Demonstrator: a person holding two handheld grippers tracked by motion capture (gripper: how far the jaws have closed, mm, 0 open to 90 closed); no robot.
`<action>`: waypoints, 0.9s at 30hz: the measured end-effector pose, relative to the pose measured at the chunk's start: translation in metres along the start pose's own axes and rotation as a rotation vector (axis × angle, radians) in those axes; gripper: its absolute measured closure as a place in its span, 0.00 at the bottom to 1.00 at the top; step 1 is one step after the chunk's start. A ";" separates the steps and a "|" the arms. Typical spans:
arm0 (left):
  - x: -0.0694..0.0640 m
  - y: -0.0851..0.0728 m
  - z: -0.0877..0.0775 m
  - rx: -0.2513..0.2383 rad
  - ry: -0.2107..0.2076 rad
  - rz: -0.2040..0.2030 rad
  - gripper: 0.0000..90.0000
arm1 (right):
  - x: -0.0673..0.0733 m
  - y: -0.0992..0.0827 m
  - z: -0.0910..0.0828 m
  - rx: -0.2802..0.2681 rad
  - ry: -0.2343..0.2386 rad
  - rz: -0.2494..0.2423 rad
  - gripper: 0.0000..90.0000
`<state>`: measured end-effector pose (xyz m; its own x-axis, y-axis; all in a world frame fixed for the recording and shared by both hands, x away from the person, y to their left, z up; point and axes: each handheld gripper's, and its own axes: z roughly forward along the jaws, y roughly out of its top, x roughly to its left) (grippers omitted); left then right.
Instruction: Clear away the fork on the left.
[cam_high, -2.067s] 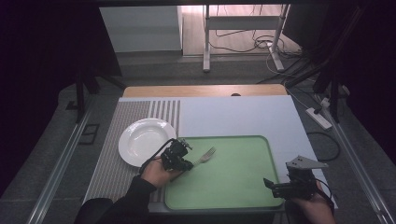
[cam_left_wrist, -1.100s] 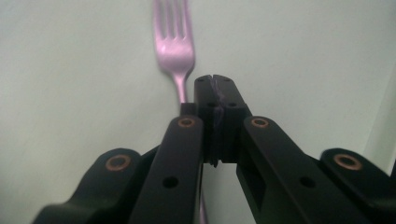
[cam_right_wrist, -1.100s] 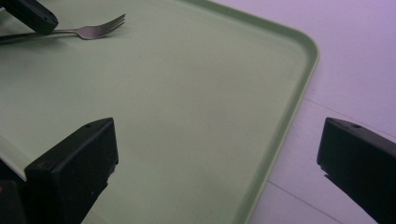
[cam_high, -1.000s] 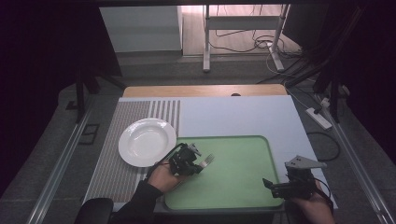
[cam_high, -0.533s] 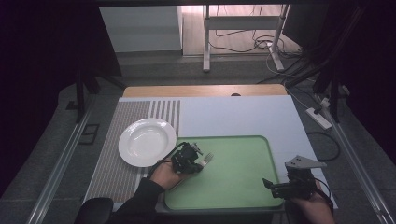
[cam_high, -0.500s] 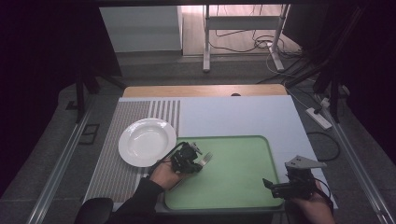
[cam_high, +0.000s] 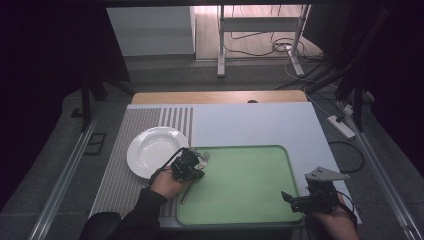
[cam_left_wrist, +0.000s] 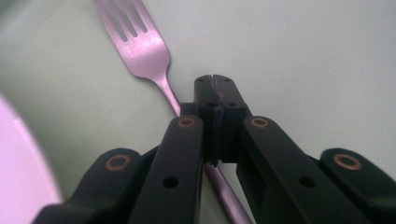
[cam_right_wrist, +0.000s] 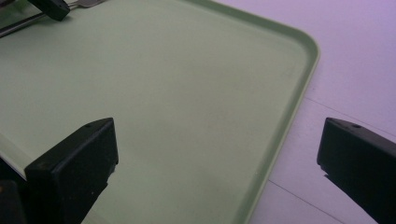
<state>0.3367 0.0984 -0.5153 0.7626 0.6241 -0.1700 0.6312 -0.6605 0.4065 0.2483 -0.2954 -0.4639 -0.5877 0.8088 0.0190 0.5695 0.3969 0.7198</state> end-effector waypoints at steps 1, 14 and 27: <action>0.001 -0.001 0.000 -0.001 -0.001 -0.005 0.99 | 0.000 0.000 0.000 0.001 -0.002 0.000 0.00; 0.013 -0.013 -0.008 0.007 0.000 -0.052 0.99 | 0.000 0.000 0.000 -0.001 0.002 -0.003 0.00; 0.015 -0.016 -0.012 -0.019 -0.034 -0.060 0.87 | 0.001 0.000 -0.001 -0.002 0.003 -0.004 0.00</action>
<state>0.3364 0.1235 -0.5140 0.7279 0.6477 -0.2251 0.6735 -0.6140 0.4116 0.2474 -0.2953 -0.4637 -0.5918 0.8059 0.0178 0.5660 0.3998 0.7210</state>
